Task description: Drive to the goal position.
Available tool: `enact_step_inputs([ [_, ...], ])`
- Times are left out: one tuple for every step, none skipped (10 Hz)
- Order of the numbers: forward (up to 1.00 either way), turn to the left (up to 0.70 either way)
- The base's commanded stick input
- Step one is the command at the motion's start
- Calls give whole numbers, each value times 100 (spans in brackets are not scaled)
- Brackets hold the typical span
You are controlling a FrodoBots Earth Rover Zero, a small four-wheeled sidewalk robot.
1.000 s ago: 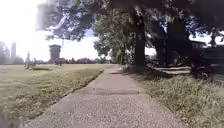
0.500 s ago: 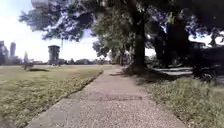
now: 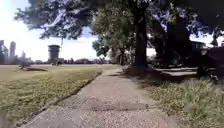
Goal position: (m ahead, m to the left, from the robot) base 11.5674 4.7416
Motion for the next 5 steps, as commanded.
enact_step_inputs([
  [70, 0],
  [70, 0],
  [70, 0],
  [70, 0],
  [70, 0],
])
